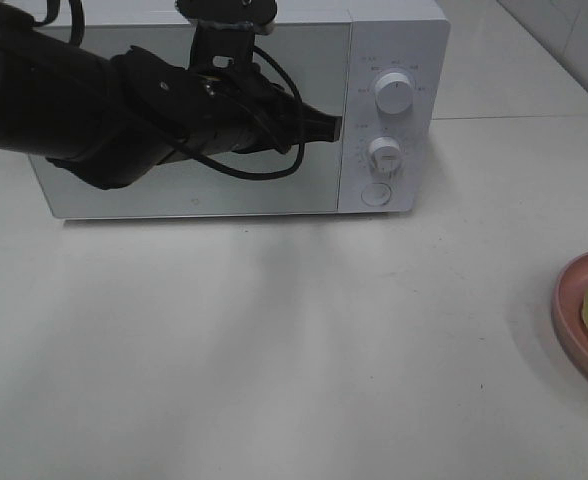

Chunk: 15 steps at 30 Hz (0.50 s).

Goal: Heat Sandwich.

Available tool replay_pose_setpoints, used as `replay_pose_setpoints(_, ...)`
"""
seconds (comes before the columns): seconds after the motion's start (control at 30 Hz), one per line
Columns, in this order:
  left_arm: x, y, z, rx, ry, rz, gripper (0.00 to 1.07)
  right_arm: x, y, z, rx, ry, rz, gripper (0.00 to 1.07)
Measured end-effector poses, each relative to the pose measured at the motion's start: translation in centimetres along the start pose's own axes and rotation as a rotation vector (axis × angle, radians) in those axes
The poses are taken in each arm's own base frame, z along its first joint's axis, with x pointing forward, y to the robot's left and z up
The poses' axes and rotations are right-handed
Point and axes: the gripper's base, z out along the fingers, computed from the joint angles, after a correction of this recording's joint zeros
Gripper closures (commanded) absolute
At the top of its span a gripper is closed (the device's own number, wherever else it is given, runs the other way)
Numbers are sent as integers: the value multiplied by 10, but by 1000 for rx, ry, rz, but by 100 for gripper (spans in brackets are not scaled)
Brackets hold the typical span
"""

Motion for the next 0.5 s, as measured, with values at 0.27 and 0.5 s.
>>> replay_pose_setpoints(0.27,-1,-14,-14,174,126,-15,78,0,0,0,0,0,0,32)
replay_pose_setpoints(0.5,6,-22,-29,300,217,35,36,0,0,0,0,0,0,32)
